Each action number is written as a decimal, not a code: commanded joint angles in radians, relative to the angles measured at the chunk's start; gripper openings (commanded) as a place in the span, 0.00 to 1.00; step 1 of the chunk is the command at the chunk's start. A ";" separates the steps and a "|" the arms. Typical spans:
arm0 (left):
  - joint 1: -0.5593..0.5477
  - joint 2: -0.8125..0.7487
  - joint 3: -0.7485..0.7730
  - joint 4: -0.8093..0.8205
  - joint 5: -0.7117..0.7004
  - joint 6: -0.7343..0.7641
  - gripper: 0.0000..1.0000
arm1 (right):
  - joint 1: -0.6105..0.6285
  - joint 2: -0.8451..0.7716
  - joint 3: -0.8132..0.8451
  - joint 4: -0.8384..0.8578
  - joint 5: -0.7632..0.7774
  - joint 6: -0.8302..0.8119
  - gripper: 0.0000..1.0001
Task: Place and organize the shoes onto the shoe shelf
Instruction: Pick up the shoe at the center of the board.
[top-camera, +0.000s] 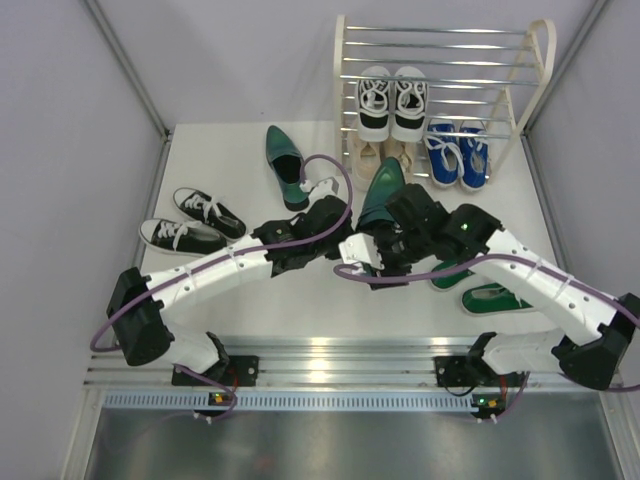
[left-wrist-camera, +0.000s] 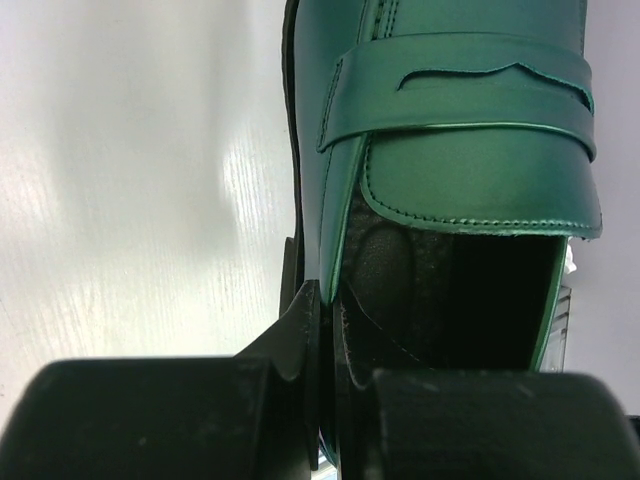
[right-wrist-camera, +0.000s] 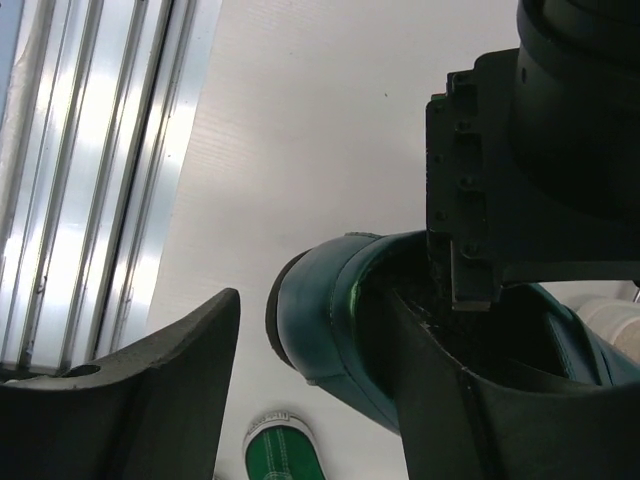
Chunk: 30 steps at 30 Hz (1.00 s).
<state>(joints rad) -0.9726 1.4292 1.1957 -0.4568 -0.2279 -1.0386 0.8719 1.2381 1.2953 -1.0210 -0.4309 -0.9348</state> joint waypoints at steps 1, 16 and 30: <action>-0.005 -0.061 0.051 0.115 -0.016 -0.028 0.00 | 0.030 0.009 -0.013 0.041 -0.016 -0.006 0.58; -0.003 -0.180 -0.074 0.205 0.030 -0.034 0.07 | -0.008 0.029 -0.019 -0.086 -0.001 -0.139 0.00; 0.000 -0.469 -0.303 0.385 -0.034 0.049 0.68 | -0.236 -0.035 0.005 -0.322 -0.225 -0.477 0.00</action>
<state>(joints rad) -0.9752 1.0138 0.9066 -0.1211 -0.1970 -1.0378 0.6788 1.2621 1.2522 -1.2861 -0.5713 -1.2285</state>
